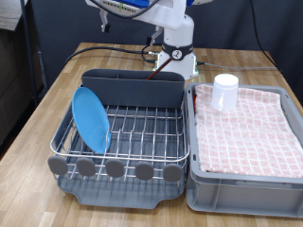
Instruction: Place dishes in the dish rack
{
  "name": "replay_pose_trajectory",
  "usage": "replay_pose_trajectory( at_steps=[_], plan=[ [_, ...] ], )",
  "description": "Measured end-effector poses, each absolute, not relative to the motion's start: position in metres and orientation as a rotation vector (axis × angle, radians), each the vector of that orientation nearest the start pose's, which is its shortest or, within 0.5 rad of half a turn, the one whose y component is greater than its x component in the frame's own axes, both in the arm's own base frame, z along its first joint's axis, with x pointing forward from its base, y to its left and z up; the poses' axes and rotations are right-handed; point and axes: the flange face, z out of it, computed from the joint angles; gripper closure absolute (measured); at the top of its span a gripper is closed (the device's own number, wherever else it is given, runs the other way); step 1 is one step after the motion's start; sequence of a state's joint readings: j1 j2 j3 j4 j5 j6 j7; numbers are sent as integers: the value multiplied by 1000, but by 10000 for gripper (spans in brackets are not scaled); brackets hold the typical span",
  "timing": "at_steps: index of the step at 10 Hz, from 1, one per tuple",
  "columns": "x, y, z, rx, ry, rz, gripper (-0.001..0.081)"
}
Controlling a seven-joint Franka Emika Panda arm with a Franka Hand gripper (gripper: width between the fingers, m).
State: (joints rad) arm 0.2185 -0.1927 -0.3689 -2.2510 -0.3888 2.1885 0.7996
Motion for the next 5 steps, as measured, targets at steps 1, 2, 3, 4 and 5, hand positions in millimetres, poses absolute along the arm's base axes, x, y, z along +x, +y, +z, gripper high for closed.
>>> replay_pose_trajectory(
  at_steps=[1, 2, 3, 4, 5],
  plan=[
    [492, -85, 450, -3109, 1207, -272, 4],
    [492, -68, 449, -3103, 1214, -220, 4],
    [492, -48, 448, -3084, 1229, -190, 4],
    [492, -27, 447, -3053, 1246, -172, 4],
    [492, -8, 447, -3018, 1269, -161, 4]
  ],
)
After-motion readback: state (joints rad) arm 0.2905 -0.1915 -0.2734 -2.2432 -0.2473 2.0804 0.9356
